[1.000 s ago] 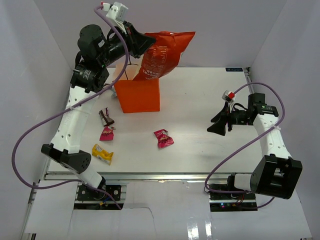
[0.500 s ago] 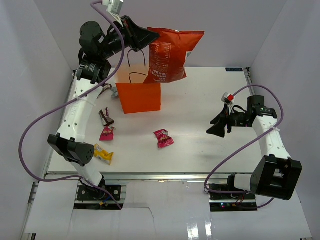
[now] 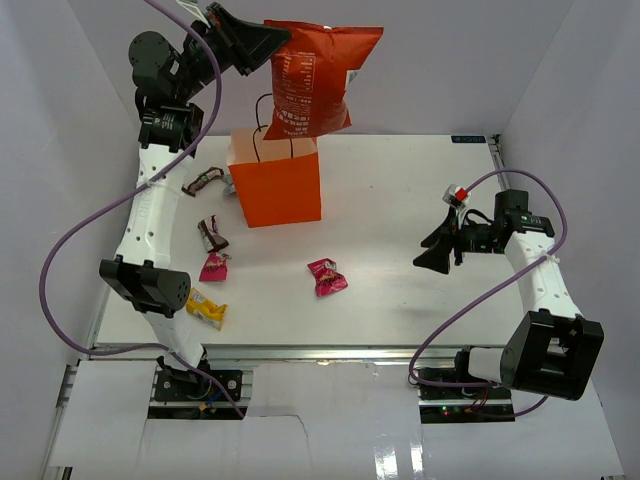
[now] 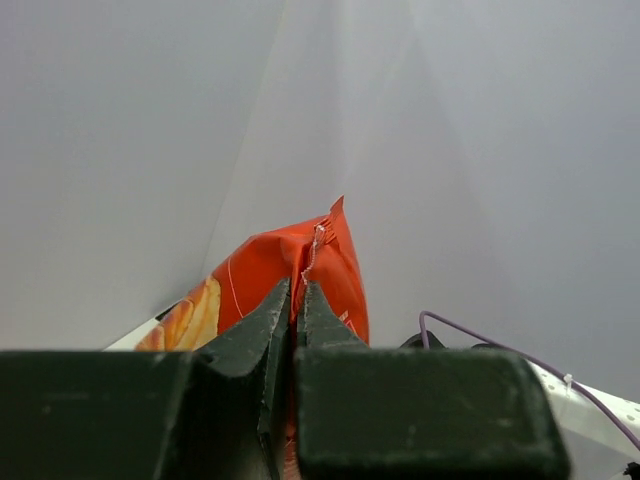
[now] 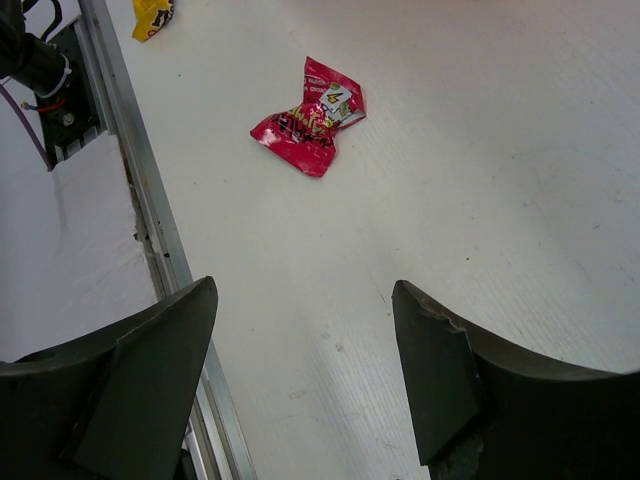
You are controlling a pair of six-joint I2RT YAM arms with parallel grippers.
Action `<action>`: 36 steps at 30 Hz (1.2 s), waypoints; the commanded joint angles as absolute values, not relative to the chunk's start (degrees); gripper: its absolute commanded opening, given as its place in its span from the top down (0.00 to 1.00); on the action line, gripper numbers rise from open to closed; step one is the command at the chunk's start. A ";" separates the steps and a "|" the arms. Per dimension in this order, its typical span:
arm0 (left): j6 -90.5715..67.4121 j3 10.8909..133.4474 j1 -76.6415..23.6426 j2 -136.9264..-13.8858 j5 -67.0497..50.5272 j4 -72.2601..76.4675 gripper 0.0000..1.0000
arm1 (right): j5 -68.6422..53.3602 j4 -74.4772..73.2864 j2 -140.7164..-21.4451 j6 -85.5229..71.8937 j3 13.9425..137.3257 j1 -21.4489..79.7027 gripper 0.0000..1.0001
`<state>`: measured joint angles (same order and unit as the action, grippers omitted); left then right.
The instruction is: Place the snacks into the paper bag
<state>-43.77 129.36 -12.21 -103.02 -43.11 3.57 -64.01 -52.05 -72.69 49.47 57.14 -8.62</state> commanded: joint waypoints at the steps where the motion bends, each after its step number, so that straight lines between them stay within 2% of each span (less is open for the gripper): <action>1: -47.81 132.45 -11.96 -103.09 -43.42 8.61 1.00 | -64.51 -50.71 -72.42 48.96 56.34 -8.79 0.23; 10: -55.80 137.02 -8.61 -105.03 -43.94 13.35 1.00 | -64.07 -50.36 -72.42 48.69 55.99 -8.79 0.23; 15: -58.80 135.53 -8.61 -103.63 -44.91 15.12 1.00 | -64.07 -49.31 -72.69 47.82 55.55 -8.79 0.23; 26: -59.59 137.64 -4.40 -106.52 -44.12 15.47 1.00 | -64.16 -48.60 -73.92 46.76 55.99 -8.70 0.23; 36: -57.40 132.81 -0.09 -107.66 -47.46 15.47 1.00 | -63.54 -48.52 -73.65 47.02 55.28 -8.79 0.23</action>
<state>-58.26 133.49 -0.38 -108.16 -46.85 13.45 -63.09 -49.30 -73.87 46.89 55.24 -8.62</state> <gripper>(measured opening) 0.151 0.769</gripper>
